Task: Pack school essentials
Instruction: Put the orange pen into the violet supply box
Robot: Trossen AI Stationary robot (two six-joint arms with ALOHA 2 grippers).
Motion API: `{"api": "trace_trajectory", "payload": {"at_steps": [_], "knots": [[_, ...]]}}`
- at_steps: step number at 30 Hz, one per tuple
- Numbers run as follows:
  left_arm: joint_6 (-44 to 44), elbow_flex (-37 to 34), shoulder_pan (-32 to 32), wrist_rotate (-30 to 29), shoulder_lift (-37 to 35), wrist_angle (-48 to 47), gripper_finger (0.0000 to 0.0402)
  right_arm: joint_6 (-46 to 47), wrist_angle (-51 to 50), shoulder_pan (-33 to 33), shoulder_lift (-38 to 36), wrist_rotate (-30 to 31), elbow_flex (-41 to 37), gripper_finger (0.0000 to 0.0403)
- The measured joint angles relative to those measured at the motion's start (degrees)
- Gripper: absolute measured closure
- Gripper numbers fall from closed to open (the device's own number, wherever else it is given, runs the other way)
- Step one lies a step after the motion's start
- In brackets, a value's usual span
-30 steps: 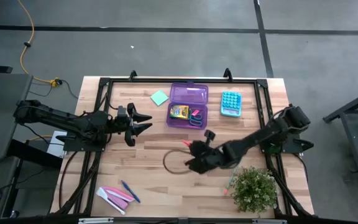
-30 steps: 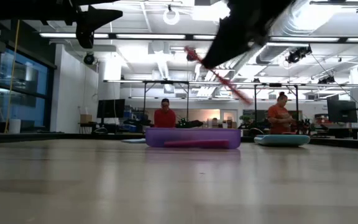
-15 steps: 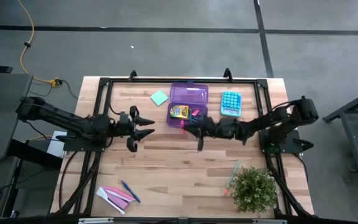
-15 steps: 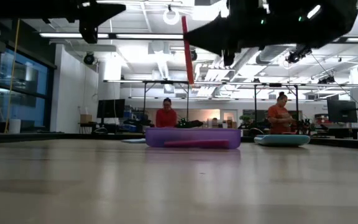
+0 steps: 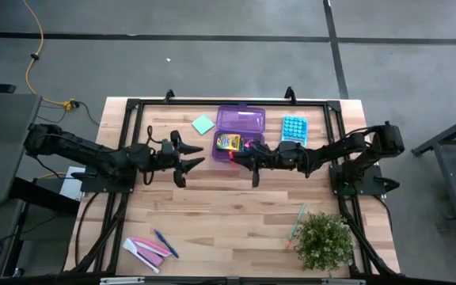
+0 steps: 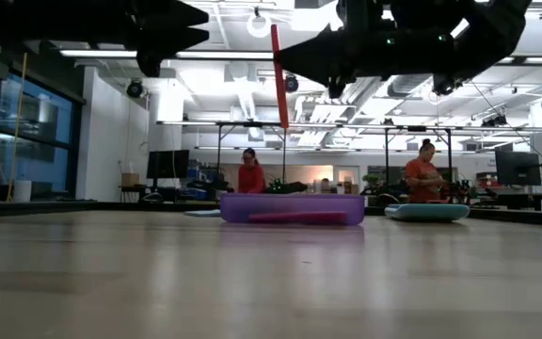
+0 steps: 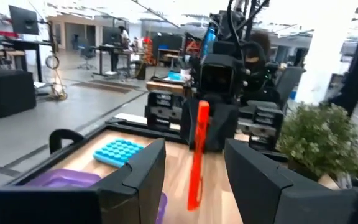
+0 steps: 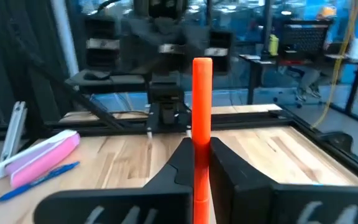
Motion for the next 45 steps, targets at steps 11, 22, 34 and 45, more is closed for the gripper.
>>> {"api": "trace_trajectory", "payload": {"at_steps": [11,22,34,45], "knots": [[3.6,0.3,0.1,1.4,0.0,0.0,0.0245,0.7,-7.4,0.2,0.0,5.1,3.8,0.0403],[3.2,0.3,0.2,-0.2,0.0,0.4,0.0245,3.6,-63.3,-2.6,17.7,29.1,32.4,0.0403],[1.7,0.3,0.1,-0.2,0.0,0.4,0.0245,5.5,-78.5,-1.4,21.7,28.5,40.8,0.0403],[1.6,0.3,0.0,-0.2,0.0,0.3,0.0245,0.0,-79.6,-0.8,21.7,22.4,39.2,0.0403]]}}
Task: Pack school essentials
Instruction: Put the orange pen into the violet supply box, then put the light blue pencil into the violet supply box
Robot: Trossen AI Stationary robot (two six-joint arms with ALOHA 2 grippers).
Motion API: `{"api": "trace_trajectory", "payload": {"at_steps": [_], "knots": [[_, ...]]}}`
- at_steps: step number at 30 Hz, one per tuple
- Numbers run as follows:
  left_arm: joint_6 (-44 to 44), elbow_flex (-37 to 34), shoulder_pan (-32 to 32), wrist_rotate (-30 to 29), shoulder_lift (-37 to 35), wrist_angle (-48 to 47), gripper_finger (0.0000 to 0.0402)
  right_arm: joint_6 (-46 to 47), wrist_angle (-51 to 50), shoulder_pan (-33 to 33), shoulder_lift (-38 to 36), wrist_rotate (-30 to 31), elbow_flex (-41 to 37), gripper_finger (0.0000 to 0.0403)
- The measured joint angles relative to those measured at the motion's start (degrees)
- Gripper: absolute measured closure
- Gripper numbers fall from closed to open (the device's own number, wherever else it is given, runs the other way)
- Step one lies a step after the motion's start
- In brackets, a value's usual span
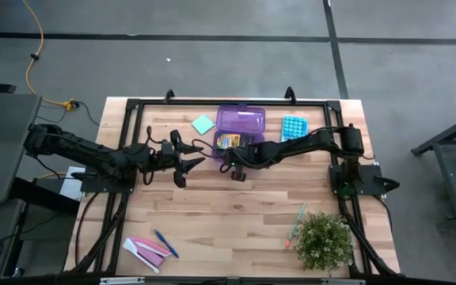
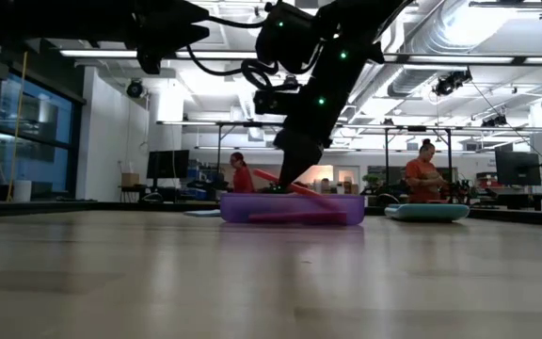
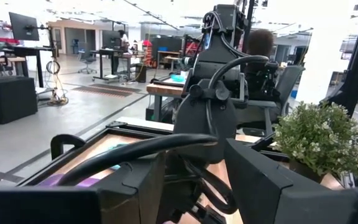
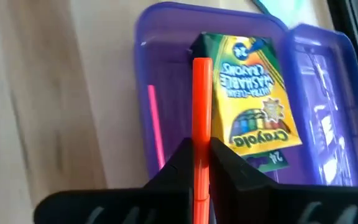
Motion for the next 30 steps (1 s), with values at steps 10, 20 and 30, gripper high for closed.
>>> {"api": "trace_trajectory", "payload": {"at_steps": [10,20,30], "knots": [[0.0,0.0,0.0,0.0,0.0,0.0,0.0245,0.1,0.0,0.0,0.0,-3.6,0.0,0.0403],[0.0,0.0,0.0,0.0,0.0,0.0,0.0245,2.4,0.1,0.0,0.0,-3.1,-0.1,0.0341],[0.0,0.0,0.0,0.0,-0.1,-1.4,0.0245,2.0,-1.9,2.0,-1.7,11.5,-0.1,0.0283]]}}
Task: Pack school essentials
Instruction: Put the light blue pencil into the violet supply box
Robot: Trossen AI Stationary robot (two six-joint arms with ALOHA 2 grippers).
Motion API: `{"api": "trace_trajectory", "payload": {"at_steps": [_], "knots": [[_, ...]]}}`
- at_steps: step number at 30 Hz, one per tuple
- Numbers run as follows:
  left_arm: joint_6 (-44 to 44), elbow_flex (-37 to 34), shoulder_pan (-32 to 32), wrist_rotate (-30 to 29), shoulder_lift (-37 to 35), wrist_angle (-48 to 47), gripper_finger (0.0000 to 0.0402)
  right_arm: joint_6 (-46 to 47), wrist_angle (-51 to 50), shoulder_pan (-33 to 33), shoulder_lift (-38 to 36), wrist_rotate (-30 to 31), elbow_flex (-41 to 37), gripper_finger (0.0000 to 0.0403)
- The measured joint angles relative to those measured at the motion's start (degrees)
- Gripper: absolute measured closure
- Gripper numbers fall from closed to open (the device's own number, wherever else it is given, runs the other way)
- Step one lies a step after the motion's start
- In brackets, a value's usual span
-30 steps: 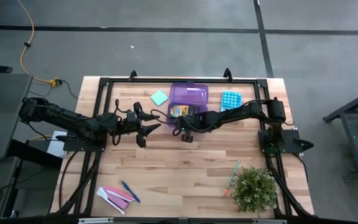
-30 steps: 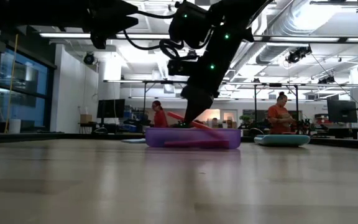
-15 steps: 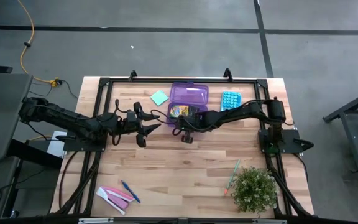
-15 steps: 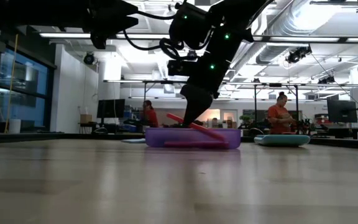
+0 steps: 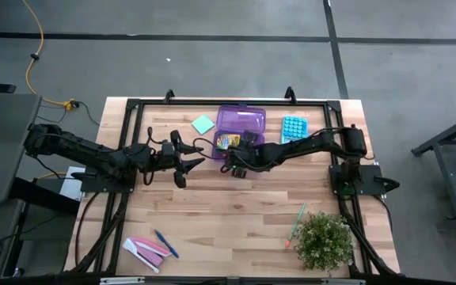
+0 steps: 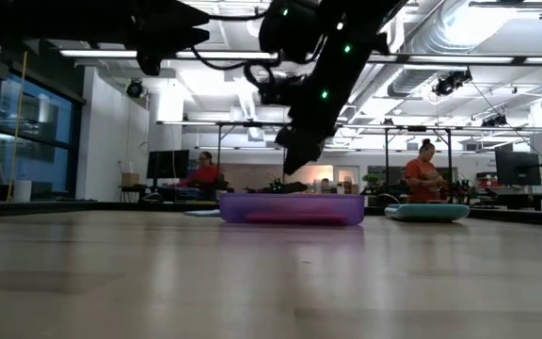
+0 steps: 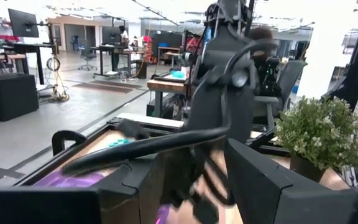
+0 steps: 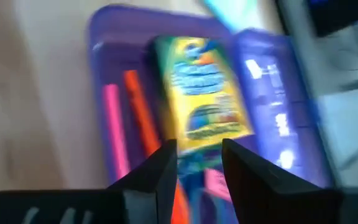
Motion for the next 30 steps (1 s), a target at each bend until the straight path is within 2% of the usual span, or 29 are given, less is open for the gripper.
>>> {"api": "trace_trajectory", "payload": {"at_steps": [5,7,9,12,15,18,20,25,30], "knots": [[-0.1,0.0,0.0,0.0,-3.8,-6.0,0.0245,5.3,-8.5,1.5,-3.6,5.2,-0.5,0.0282],[-0.5,0.0,0.0,0.0,-6.4,-9.4,0.0245,6.4,-7.5,2.4,-6.2,8.0,-4.1,0.0282],[-1.9,0.0,0.0,0.0,-9.5,-12.2,0.0245,6.0,-2.8,3.0,-10.1,7.7,-9.9,0.0282],[-3.1,0.0,0.0,0.2,-13.6,-15.7,0.0245,4.7,8.1,3.2,-18.1,2.1,-19.6,0.0282],[-4.5,0.0,0.0,0.3,-16.1,-17.9,0.0245,0.6,24.4,3.1,-26.7,-4.9,-28.5,0.0282],[-4.5,0.0,0.0,0.3,-16.5,-18.3,0.0245,-3.8,41.2,3.1,-34.0,-12.8,-36.2,0.0282],[-4.5,0.0,0.0,0.3,-16.4,-18.3,0.0245,-5.3,48.5,3.2,-37.8,-17.3,-40.0,0.0282],[-3.6,0.0,0.0,0.4,-15.6,-18.0,0.0245,-4.8,56.2,3.1,-44.3,-22.7,-45.3,0.0282],[-3.4,0.0,0.0,0.4,-15.6,-17.1,0.0245,-4.0,57.0,3.1,-45.5,-23.3,-45.9,0.0282]]}}
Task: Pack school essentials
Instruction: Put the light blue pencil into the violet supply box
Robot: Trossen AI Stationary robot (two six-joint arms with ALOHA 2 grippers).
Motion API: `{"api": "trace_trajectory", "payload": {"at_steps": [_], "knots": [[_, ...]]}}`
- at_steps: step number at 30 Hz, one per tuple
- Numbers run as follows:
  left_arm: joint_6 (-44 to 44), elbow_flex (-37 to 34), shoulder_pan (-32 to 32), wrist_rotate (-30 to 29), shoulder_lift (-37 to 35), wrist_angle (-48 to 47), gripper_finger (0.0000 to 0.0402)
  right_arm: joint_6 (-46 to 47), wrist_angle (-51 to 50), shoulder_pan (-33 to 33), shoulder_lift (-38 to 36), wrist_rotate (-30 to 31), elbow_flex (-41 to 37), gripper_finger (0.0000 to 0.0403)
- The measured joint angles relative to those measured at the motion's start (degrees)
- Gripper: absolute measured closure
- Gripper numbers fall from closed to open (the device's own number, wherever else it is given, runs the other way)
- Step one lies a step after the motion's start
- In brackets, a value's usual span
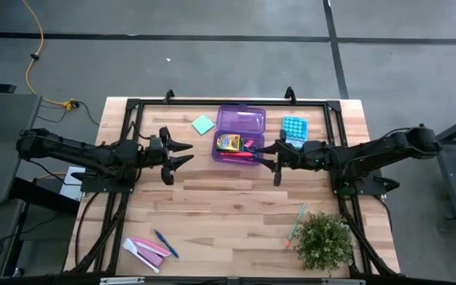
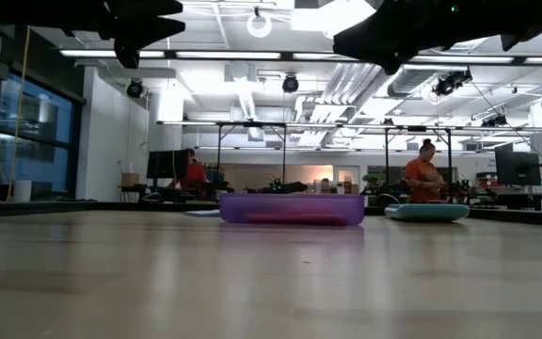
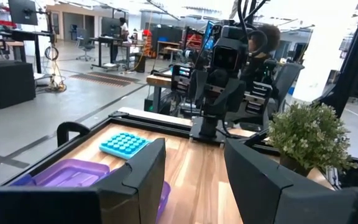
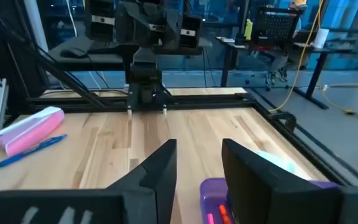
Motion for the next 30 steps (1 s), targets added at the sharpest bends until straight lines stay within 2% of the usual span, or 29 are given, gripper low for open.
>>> {"api": "trace_trajectory", "payload": {"at_steps": [17,19,22,24,25,27,30], "knots": [[-0.6,0.0,0.0,0.0,0.0,-0.4,0.0245,0.0,0.3,0.0,0.5,0.0,0.0,0.0282],[-0.6,0.0,0.0,0.0,0.0,-0.4,0.0245,0.2,0.7,0.0,0.5,-2.2,0.0,0.0282],[-0.6,0.0,0.0,0.0,0.0,-0.4,0.0245,4.0,0.6,1.5,0.6,-9.7,0.9,0.0282],[-0.1,0.0,0.0,0.0,0.0,-0.4,0.0245,7.2,-6.4,4.9,0.5,-10.3,3.3,0.0282],[0.1,0.0,0.0,0.0,0.0,-0.4,0.0245,8.9,-12.6,7.0,0.5,-8.8,5.1,0.0282],[0.5,0.0,0.0,0.0,0.0,-0.4,0.0245,13.6,-27.9,11.7,1.3,-3.0,9.6,0.0282],[0.1,0.0,0.0,0.0,0.0,-0.4,0.0245,26.5,-50.4,17.8,4.2,3.8,16.9,0.0282]]}}
